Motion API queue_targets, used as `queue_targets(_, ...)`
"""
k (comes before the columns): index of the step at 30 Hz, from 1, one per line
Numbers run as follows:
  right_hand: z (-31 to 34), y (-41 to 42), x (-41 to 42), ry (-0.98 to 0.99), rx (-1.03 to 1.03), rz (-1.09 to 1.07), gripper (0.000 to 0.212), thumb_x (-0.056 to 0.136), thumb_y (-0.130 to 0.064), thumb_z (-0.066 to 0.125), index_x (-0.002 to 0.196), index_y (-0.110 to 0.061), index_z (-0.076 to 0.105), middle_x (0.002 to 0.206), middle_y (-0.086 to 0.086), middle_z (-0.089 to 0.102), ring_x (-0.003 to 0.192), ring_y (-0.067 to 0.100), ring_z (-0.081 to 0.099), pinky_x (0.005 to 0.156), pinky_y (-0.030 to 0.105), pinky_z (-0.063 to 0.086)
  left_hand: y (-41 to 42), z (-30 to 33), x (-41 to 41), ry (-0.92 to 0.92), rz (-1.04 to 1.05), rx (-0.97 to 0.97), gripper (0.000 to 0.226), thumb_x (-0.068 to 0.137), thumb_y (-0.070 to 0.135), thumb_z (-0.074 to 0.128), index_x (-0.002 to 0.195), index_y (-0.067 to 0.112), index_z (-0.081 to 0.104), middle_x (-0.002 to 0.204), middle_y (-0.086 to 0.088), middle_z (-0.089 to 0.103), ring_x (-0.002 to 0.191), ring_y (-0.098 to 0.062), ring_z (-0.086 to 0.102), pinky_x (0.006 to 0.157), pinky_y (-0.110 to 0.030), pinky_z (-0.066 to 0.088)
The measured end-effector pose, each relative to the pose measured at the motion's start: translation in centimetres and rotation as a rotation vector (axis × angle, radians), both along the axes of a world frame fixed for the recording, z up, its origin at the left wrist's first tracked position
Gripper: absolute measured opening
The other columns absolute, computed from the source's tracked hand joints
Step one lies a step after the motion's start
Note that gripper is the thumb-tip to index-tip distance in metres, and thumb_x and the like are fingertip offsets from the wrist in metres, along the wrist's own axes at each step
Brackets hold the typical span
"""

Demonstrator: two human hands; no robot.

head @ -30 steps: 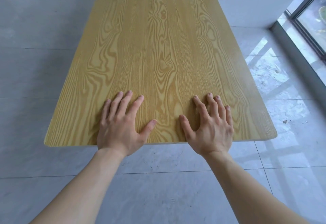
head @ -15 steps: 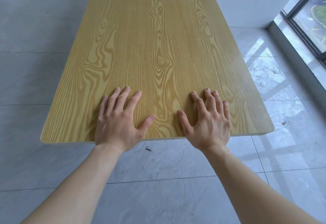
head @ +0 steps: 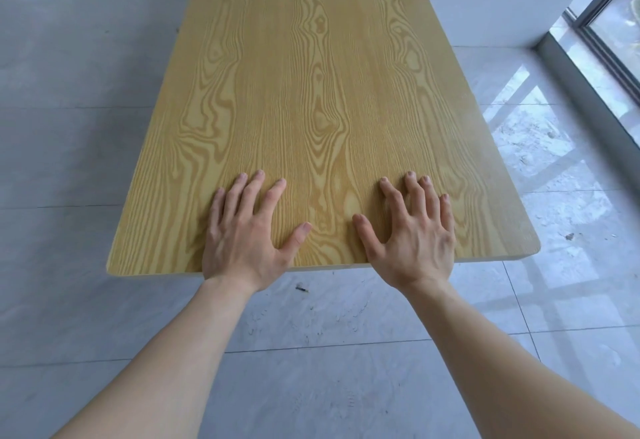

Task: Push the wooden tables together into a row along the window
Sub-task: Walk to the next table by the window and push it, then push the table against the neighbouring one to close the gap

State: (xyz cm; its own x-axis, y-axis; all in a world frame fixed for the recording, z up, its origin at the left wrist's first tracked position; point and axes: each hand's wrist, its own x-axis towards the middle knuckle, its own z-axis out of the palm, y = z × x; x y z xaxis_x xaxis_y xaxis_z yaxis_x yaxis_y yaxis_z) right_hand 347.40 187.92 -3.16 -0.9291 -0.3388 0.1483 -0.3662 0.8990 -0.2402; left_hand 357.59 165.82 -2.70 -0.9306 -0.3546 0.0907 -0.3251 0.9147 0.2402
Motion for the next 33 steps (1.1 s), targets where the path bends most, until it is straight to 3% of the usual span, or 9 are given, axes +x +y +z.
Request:
queue_targets(5, 2.8, -0.1, 0.7, -0.141, -0.03, 0.012, 0.086, 0.091, -0.082, 0.026, 0.162, -0.034, 0.026, 0.173, 0.008, 0.017, 0.161, 0.024, 0.001, 0.129, 0.051, 0.001, -0.8, 3.2, 0.8, -0.006, -0.014, 0.02, 0.086, 0.091, 0.083, 0.019, 0.161, 0.035, 0.023, 0.171, -0.005, 0.022, 0.158, -0.025, 0.014, 0.128, -0.051, 0.005)
queue_targets(15, 17.0, -9.4, 1.5, -0.104, -0.06, 0.131, 0.088, 0.089, -0.087, 0.022, 0.163, -0.039, 0.017, 0.174, 0.004, 0.011, 0.161, 0.022, 0.0, 0.13, 0.047, 0.0, -10.0, 18.8, 1.8, 0.105, 0.038, 0.008, 0.084, 0.091, 0.081, 0.024, 0.16, 0.034, 0.028, 0.168, -0.003, 0.029, 0.156, -0.025, 0.02, 0.128, -0.046, 0.004)
queue_targets(21, 24.6, -19.1, 1.9, -0.062, -0.057, 0.143, 0.091, 0.087, -0.09, 0.02, 0.164, -0.042, 0.014, 0.175, 0.003, 0.007, 0.161, 0.022, 0.0, 0.13, 0.047, 0.001, -20.9, 26.0, 2.8, 0.188, 0.029, -0.025, 0.084, 0.088, 0.08, 0.031, 0.155, 0.03, 0.041, 0.162, -0.007, 0.041, 0.151, -0.031, 0.032, 0.126, -0.05, 0.016)
queue_targets(27, 30.6, -30.8, 3.4, -0.029, -0.075, 0.081, 0.091, 0.086, -0.092, 0.018, 0.163, -0.044, 0.013, 0.175, 0.0, 0.005, 0.161, 0.021, -0.001, 0.13, 0.047, 0.002, -33.6, 32.0, 3.9, 0.24, -0.029, -0.041, 0.084, 0.088, 0.081, 0.029, 0.155, 0.03, 0.041, 0.162, -0.005, 0.041, 0.152, -0.028, 0.032, 0.126, -0.047, 0.014)
queue_targets(33, 34.8, -41.4, 2.2, 0.016, -0.094, 0.028, 0.092, 0.085, -0.092, 0.014, 0.163, -0.044, 0.013, 0.175, 0.001, 0.005, 0.161, 0.021, -0.002, 0.13, 0.048, 0.001, -44.7, 36.3, 1.5, 0.296, -0.098, -0.074, 0.085, 0.089, 0.081, 0.026, 0.153, 0.028, 0.043, 0.158, -0.009, 0.046, 0.148, -0.033, 0.039, 0.124, -0.051, 0.021)
